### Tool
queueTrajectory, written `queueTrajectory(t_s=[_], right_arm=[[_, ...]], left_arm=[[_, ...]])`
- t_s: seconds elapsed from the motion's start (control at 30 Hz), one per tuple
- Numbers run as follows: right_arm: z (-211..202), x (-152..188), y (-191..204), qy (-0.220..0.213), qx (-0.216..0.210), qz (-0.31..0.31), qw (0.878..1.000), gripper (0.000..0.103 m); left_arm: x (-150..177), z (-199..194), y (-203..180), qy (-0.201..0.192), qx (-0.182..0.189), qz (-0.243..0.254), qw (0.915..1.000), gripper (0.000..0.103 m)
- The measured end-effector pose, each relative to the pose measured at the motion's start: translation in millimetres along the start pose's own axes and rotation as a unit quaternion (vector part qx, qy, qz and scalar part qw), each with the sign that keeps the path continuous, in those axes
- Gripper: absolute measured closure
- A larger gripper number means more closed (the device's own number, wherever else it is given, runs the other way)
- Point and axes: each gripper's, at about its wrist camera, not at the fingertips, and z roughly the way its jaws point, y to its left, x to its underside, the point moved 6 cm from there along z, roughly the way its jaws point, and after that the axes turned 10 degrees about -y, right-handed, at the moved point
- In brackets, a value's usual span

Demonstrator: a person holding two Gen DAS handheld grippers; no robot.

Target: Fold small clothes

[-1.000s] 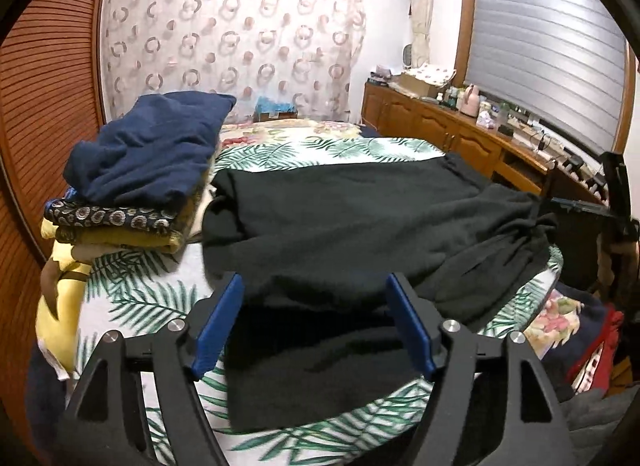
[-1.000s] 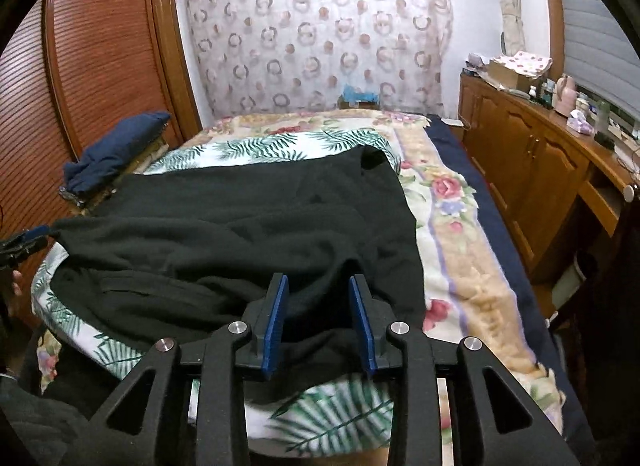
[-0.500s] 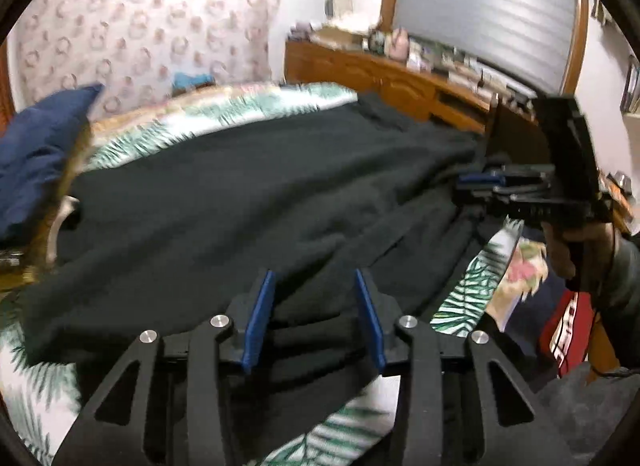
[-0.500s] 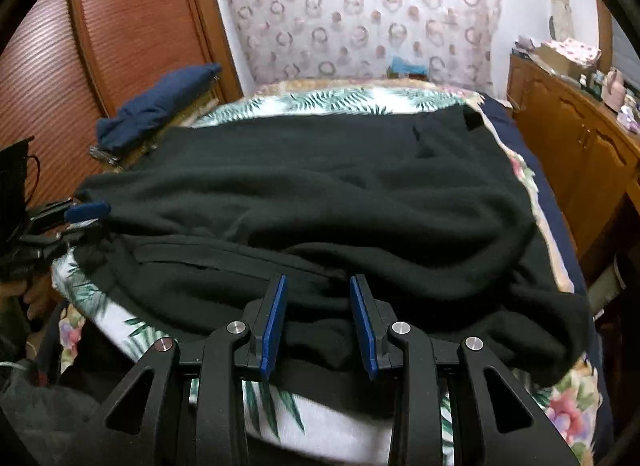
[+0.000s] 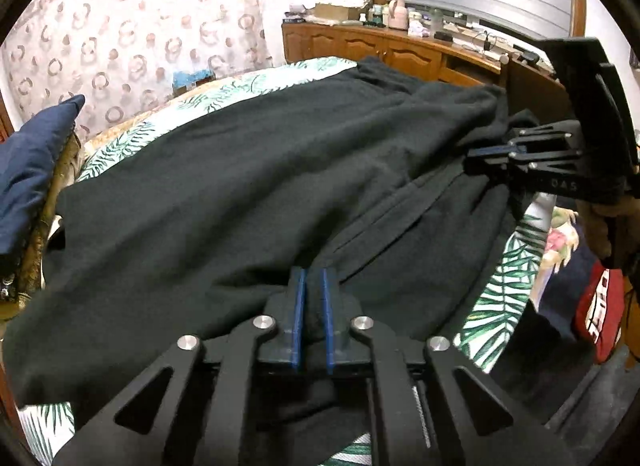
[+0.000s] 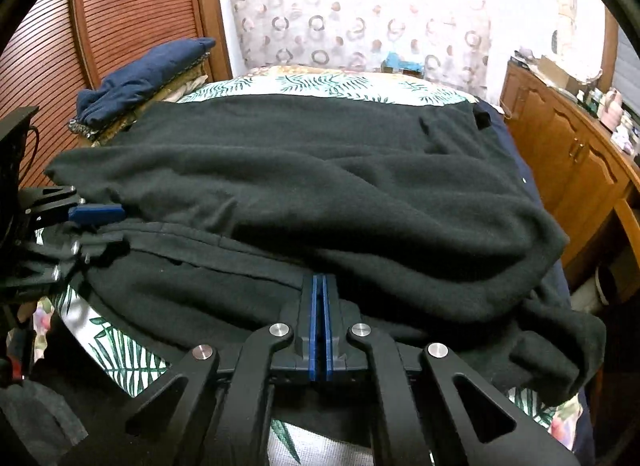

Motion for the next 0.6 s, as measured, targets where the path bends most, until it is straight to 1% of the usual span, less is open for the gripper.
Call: queueTrajectory(t_s=[0.07,0.13,0.23,0.27,0.33,0.4,0.53,0.57,0.6], right_arm=[[-16,1,3,-0.009,-0.01,0.002,1.0,0.101],[-26,0,1,-0.022,-0.023,0.005,0.999,0.102],[-47,1,-1,-0.04,-0.036,0.007,0.999,0.102],[-54,4,-2,-0.043,-0.041,0.008,0.998,0.102],[-68,10,-1,-0.052,-0.05,0.008,0.997,0.102],[-76,17,-3,-0.052,-0.06,0.011,0.997,0.102],[-64,30,-11,-0.034,-0.056,0.018,0.998,0.102],[-62,29,-12,-0.032,-0.057,0.02,0.998,0.101],[-58,31,-15,-0.032,-0.051,0.021,0.998,0.101]], left_arm=[[-3,-11,-2,-0.012,0.001,-0.001,0.9999,0.098],[-8,-28,-6,-0.029,0.017,-0.008,0.9994,0.098],[-13,-50,-8,-0.046,0.032,-0.019,0.9982,0.098],[-15,-59,-9,-0.051,0.042,-0.026,0.9974,0.098],[-13,-68,-12,-0.052,0.049,-0.029,0.997,0.098],[-7,-69,-12,-0.044,0.043,-0.023,0.9979,0.098],[3,-68,-6,-0.038,0.04,-0.036,0.9978,0.097],[4,-71,-4,-0.04,0.036,-0.04,0.9978,0.094],[5,-73,0,-0.042,0.031,-0.044,0.9977,0.08]])
